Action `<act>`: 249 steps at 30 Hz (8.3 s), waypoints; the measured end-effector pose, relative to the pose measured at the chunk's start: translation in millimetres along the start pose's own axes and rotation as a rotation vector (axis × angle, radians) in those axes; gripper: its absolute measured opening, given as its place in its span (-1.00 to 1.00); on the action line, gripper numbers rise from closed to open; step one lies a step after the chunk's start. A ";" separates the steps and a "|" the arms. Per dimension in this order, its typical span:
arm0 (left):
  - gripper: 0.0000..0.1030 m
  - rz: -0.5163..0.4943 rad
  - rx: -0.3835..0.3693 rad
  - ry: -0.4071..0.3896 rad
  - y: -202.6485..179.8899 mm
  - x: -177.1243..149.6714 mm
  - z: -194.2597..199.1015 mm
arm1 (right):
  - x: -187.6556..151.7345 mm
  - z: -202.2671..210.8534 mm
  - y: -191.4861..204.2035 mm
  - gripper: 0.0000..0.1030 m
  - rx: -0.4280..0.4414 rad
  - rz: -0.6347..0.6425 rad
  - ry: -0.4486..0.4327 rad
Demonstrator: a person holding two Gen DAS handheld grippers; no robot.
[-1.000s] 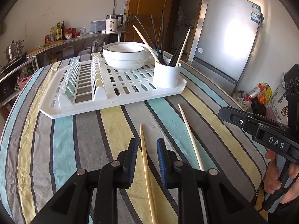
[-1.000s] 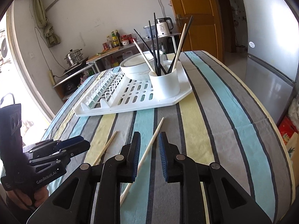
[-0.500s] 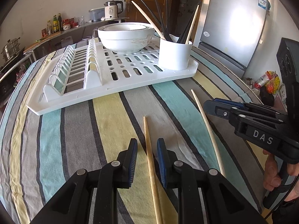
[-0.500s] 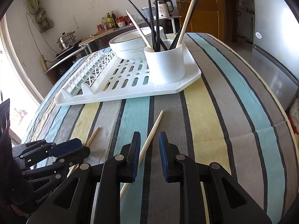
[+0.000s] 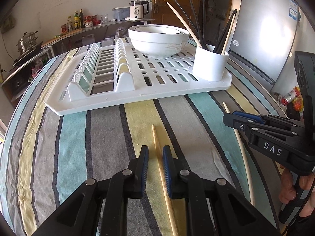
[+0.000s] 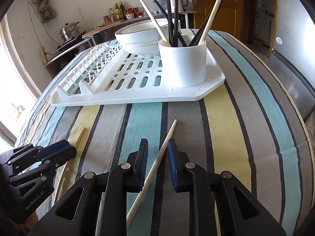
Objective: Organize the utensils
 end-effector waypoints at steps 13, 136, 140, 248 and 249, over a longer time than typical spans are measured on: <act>-0.75 -0.038 0.065 0.005 -1.4 2.3 -4.0 | 5.8 -6.3 0.9 -0.82 -0.074 0.054 0.023; -0.91 -0.152 -0.231 -0.326 -79.1 258.4 32.1 | 191.6 95.7 -61.4 -0.90 0.066 -0.065 -0.480; -0.91 -0.145 -0.226 -0.295 -73.2 251.0 13.6 | 182.5 82.2 -65.0 -0.90 0.064 -0.071 -0.452; -0.82 -0.035 -0.050 -0.278 -49.5 -46.0 140.7 | -61.5 181.8 -11.5 -0.50 -0.061 -0.005 -0.380; -0.82 -0.038 -0.049 -0.277 -50.2 -46.2 140.3 | -61.3 181.9 -11.3 -0.50 -0.060 -0.005 -0.380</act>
Point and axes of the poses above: each gripper's, at about its wrist camera, not at the fingertips, and z roughly against the way its jaws point, y to its left, x to its top, the point moved 9 cm from there along -z, roughly the way its jaws point, and after that the axes turned 6 degrees about -x, right-handed, at the moved point
